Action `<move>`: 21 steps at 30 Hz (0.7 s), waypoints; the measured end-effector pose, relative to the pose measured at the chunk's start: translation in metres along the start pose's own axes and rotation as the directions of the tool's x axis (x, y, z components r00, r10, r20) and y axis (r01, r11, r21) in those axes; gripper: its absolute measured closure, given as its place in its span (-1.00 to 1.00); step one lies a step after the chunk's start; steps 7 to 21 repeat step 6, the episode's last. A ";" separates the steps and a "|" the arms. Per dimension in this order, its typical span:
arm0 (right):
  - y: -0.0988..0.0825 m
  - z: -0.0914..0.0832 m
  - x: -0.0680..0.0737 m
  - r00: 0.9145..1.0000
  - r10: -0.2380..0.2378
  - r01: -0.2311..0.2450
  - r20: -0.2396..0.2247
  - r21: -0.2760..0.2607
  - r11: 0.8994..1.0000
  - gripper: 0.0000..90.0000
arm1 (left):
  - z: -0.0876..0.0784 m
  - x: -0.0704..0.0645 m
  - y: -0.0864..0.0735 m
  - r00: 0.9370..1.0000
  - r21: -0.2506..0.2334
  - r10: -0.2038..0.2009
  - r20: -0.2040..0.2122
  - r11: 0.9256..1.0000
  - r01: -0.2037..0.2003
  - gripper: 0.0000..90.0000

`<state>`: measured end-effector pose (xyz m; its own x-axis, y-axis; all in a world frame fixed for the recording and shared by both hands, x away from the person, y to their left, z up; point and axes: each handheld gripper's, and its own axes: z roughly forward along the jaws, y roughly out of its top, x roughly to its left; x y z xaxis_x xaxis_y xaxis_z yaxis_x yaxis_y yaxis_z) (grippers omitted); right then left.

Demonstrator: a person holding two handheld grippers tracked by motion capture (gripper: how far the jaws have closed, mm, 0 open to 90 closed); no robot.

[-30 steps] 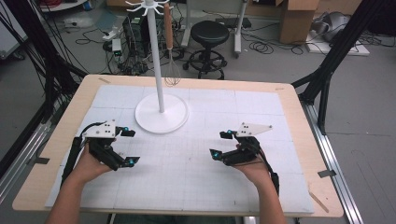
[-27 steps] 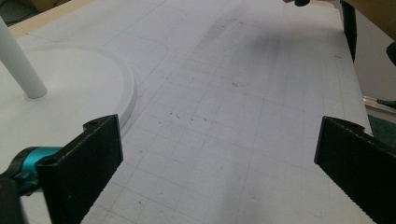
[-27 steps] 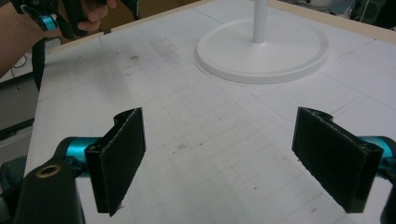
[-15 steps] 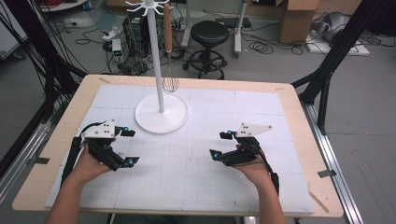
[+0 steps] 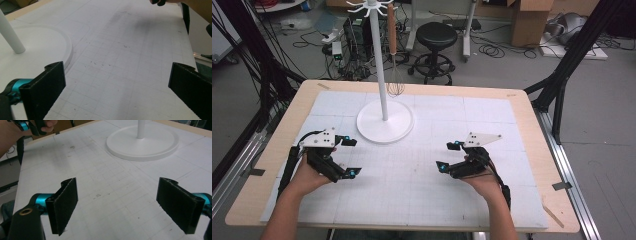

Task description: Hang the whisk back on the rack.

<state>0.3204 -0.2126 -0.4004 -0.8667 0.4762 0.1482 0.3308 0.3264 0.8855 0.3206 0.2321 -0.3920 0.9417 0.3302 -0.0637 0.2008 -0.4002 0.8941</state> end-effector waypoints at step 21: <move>0.001 -0.001 0.001 1.000 -0.005 0.005 -0.004 -0.004 1.000 -0.63 | 0.001 0.000 0.001 1.000 0.002 0.003 -0.001 1.000 -0.003 -0.96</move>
